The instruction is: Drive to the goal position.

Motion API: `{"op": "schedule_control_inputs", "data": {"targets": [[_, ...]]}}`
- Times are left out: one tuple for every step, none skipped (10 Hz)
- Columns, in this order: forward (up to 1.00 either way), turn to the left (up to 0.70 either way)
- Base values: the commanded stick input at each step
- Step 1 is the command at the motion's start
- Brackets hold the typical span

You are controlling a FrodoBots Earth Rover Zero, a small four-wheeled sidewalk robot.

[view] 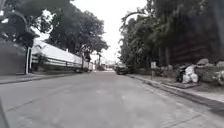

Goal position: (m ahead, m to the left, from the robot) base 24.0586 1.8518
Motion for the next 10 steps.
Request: {"op": "schedule_control_inputs", "data": {"targets": [[0.97, -0.39], [0.97, -0.39], [0.97, -0.17], [0.97, 0.0], [0.97, 0.0], [0.97, 0.0], [0.97, 0.0], [0.97, 0.0], [0.97, -0.02], [0.97, -0.18]]}}
